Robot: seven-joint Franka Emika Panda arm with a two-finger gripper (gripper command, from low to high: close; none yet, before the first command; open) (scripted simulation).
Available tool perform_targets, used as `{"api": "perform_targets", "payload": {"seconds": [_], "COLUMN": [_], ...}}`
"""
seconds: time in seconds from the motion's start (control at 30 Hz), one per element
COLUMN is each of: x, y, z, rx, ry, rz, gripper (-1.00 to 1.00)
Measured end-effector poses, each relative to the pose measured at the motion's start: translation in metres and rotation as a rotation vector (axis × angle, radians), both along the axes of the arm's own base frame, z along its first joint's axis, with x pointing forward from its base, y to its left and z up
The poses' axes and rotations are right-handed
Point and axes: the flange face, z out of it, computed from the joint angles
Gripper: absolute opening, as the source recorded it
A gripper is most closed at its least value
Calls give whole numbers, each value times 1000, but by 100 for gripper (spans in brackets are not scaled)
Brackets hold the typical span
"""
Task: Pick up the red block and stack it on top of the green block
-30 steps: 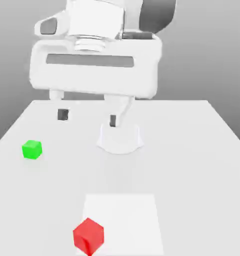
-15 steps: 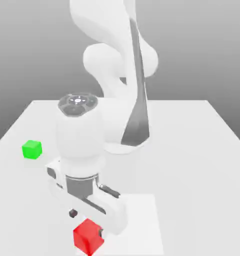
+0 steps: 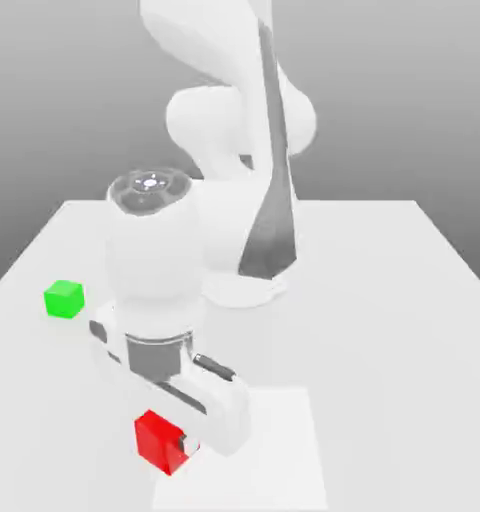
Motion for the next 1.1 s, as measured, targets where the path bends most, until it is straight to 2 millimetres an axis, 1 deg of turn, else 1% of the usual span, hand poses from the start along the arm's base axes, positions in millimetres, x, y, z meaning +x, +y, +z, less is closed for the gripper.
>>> {"api": "perform_targets", "payload": {"seconds": [0.07,0.13,0.2,0.27,0.33,0.47,0.53,0.6,0.63,0.7,1.1], "x": [-31,-74,-117,-160,-197,-274,-314,-351,-360,-365,-363], "y": [-47,-99,-135,-161,-175,-191,-193,-190,-189,-189,-191], "z": [7,14,20,25,29,32,32,30,29,27,7], "rx": [-20,-35,-42,-43,-39,-16,2,24,29,33,39], "ry": [8,17,25,30,31,22,9,-10,-17,-27,-53], "rz": [-61,-155,-223,-286,-325,-415,-469,-521,-534,-543,-547], "gripper": [-100,-100,-100,-100,-100,-100,-100,-100,-100,-100,-100]}}
